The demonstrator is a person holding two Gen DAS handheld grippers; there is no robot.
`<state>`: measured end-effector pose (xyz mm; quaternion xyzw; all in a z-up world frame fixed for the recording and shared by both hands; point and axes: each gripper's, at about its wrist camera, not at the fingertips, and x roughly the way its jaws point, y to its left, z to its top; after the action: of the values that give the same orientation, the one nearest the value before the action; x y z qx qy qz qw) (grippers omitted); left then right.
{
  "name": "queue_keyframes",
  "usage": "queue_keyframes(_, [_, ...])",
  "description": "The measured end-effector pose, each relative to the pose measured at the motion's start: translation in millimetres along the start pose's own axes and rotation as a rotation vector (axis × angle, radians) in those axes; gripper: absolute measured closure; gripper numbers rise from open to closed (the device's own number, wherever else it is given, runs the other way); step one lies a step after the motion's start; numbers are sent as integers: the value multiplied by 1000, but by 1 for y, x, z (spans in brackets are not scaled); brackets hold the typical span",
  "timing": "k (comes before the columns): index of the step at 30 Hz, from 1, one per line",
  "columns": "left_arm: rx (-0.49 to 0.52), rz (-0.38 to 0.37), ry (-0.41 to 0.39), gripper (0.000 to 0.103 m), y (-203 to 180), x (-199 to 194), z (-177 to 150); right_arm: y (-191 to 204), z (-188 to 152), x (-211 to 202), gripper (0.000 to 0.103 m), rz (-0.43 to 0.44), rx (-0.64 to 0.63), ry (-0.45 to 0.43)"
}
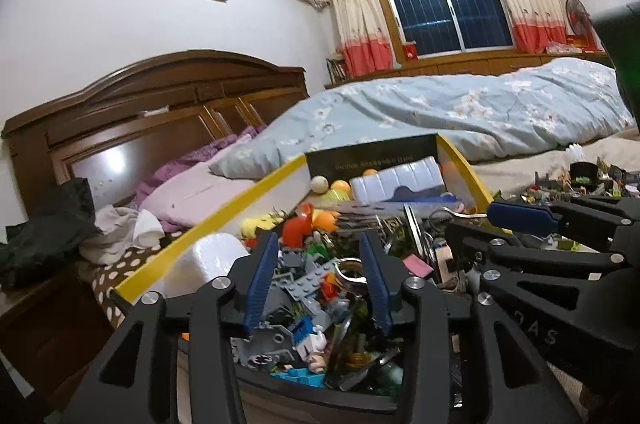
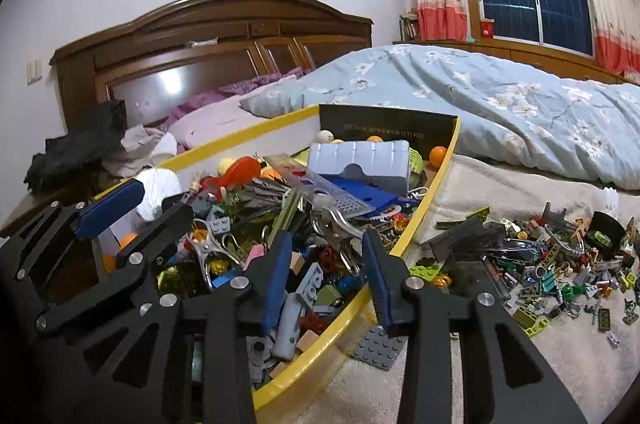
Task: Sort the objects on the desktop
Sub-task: 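Open both tools to drop the plates into the yellow-sided box, then withdraw both open tools from the box back toward the Lego pile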
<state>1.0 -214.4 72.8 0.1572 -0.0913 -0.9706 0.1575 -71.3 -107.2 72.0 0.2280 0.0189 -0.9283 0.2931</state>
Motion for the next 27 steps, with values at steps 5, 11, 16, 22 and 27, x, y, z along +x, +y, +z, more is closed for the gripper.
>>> queue_keyframes(5, [-32, 23, -22, 51, 6, -5, 4, 1, 5, -6, 66, 14, 3, -17])
queue_keyframes(11, [-56, 41, 1, 43, 8, -6, 6, -2, 6, -10, 60, -11, 21, -19])
queue_keyframes(16, [-48, 56, -3, 43, 6, -6, 5, -7, 4, -10, 50, -30, 40, -15])
queue_keyframes(22, [-62, 86, 0, 43, 6, -7, 5, -2, 4, -14, 50, -65, 22, -36])
queue_keyframes(27, [-127, 40, 31, 43, 10, -3, 12, -8, 5, -21, 50, -62, 47, -51])
